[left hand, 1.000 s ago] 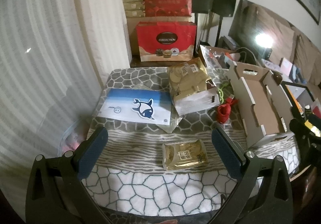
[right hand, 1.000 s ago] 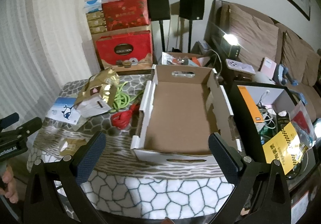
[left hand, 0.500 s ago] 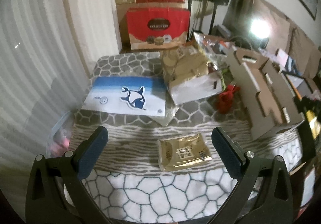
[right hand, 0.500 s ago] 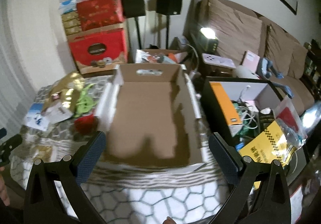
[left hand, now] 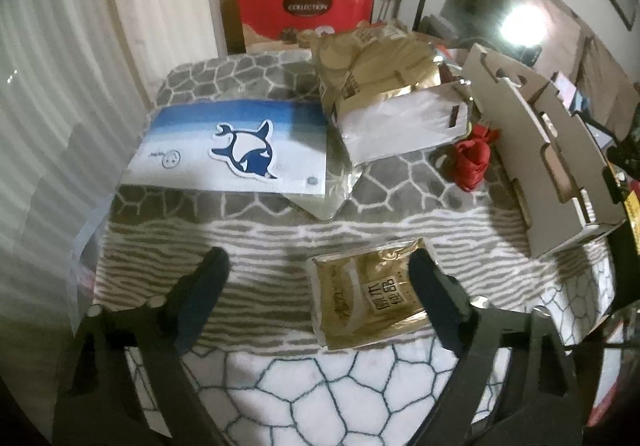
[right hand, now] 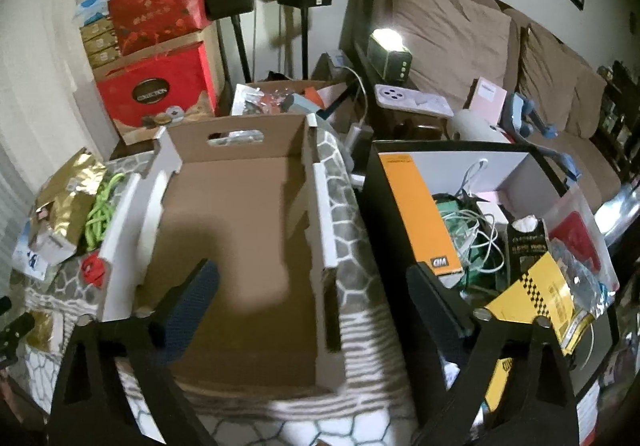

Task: Organize objects
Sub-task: 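Clamp the white cardboard box wall with the right tool while left tool reaches toward gold items, then grasp the large gold snack bag with the left tool and lift it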

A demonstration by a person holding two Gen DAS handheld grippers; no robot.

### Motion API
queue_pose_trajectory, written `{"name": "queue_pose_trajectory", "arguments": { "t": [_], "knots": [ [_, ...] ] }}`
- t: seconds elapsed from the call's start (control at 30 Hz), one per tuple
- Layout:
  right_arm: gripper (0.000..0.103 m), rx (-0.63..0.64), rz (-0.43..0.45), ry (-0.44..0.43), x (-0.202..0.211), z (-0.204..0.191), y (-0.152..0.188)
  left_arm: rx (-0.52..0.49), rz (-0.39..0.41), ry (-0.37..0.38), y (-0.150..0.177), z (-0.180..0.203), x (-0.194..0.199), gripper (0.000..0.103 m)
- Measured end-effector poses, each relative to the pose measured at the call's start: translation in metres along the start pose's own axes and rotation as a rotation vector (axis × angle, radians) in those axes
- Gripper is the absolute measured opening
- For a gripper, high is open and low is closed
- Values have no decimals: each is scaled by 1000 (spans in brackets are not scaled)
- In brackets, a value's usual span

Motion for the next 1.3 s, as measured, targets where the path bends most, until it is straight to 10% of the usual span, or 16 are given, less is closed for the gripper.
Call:
{"name": "queue_pose_trajectory", "arguments": {
  "t": [0.23,0.4,0.67,1.3],
  "knots": [
    [61,3,-80,3,-35,14,-11,10,-31,41,2,-4,-9,46],
    [28,10,-151,-19,-59,20,-14,15,-35,72,4,-5,-12,37],
    [12,46,-224,-44,-79,22,-5,21,-33,106,4,-4,-12,25],
    [12,216,-241,-105,-41,-3,41,35,-34,144,4,-13,-5,13]
  ]
}}
Point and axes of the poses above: each gripper's, at about its wrist camera, not at the fingertips, and x roughly against the way its jaws point, z to its right, y to its underside, the point moved 2 cm from there along -x, roughly the way its jaws point, and after that the axes turned 11 degrees about -y, right-handed, at the moved point
